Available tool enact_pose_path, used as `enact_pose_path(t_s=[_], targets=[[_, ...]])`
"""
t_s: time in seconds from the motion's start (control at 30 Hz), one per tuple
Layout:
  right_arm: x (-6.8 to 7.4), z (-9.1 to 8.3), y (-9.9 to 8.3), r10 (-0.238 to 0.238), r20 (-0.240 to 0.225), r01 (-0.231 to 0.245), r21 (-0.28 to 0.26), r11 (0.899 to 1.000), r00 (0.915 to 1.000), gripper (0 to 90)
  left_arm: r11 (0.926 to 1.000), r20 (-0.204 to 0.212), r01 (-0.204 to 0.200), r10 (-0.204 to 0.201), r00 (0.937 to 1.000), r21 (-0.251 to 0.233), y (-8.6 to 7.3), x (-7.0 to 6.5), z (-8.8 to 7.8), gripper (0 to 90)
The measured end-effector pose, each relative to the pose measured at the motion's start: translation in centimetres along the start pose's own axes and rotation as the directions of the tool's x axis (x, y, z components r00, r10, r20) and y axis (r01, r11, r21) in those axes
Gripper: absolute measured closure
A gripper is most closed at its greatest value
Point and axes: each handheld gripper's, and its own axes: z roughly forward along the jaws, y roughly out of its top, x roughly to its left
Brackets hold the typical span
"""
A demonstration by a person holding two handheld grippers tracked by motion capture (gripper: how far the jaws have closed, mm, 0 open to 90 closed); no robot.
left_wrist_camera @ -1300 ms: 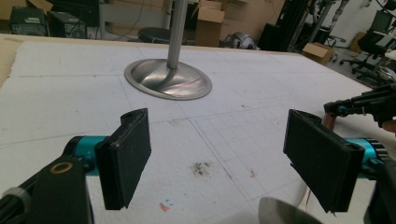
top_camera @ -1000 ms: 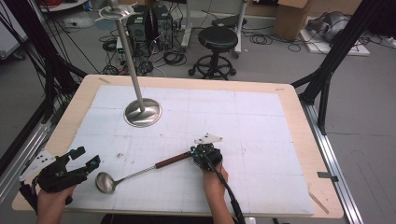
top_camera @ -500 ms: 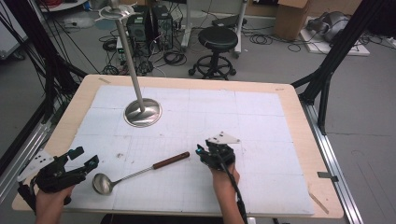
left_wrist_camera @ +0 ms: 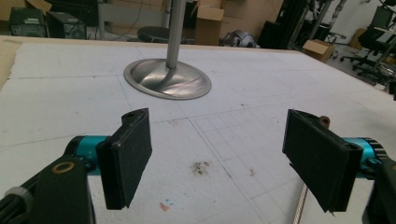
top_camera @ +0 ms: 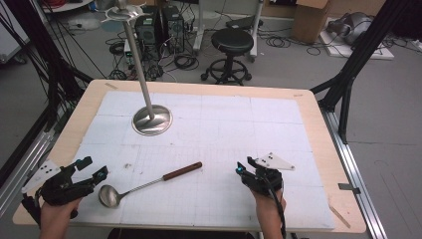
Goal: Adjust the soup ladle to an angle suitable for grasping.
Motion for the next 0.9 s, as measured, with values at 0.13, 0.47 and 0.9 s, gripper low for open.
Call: enact_pose_path(t_s=[0.13,0.47,0.9], targets=[[-0.6,-0.8,-0.2,0.018,0.018,-0.018,-0.019,1.000,0.9997,42.7,1.0000,0.008,0.003,-0.003,1.0000,0.001,0.0,0.1,-0.1,24.2],[-1.3,-5.5,-1.4,-0.042,0.020,0.044,-0.074,0.996,0.9989,20.6,0.9999,0.088,-0.006,0.008,0.9961,-0.015,0.3,-0.2,-0.1,23.8],[-2.2,-8.7,-2.6,-0.017,0.039,0.022,-0.141,0.990,0.9991,20.5,0.9999,0.111,-0.011,0.012,0.9937,-0.011,0.4,-0.3,-0.2,24.5]])
